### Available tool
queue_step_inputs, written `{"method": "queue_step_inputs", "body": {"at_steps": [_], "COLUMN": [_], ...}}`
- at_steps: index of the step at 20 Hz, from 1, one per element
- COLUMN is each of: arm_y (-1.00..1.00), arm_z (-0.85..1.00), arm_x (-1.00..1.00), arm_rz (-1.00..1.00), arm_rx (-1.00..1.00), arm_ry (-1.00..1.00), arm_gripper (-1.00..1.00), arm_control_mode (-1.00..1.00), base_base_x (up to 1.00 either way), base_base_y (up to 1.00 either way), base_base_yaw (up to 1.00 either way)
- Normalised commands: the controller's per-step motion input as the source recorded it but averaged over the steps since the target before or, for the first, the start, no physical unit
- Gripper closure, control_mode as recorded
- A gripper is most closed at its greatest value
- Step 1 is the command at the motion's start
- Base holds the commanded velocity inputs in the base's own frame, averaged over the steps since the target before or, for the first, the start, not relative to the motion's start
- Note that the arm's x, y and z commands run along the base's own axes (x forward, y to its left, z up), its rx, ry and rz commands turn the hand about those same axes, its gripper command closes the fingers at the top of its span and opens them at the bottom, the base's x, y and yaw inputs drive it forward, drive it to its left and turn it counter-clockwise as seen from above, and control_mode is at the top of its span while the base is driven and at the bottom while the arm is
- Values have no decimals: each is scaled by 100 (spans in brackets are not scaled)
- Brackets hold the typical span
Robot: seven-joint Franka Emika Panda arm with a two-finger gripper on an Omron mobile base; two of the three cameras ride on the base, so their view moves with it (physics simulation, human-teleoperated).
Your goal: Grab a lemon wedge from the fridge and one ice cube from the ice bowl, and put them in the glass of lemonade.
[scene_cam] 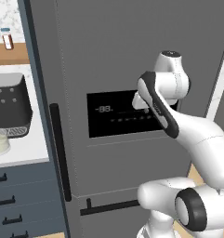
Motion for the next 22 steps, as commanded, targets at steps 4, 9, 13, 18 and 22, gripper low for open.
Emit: {"method": "queue_step_inputs", "body": {"at_steps": [4, 9, 13, 18, 22], "arm_y": [0, 0, -4, 0, 0], "arm_z": [-3, -9, -35, -8, 0], "arm_x": [-42, -86, -100, -15, 0], "arm_rz": [0, -1, -3, 0, 0], "arm_rx": [0, 0, 0, 0, 0], "arm_ry": [0, -1, -10, -4, 0], "arm_gripper": [-100, -100, -100, -100, -100], "arm_control_mode": [-100, -100, -100, 100, 100], "base_base_x": [0, 0, 0, -6, -80], "base_base_y": [0, 0, 0, 0, 4], "base_base_yaw": [0, 0, 0, 0, 0]}}
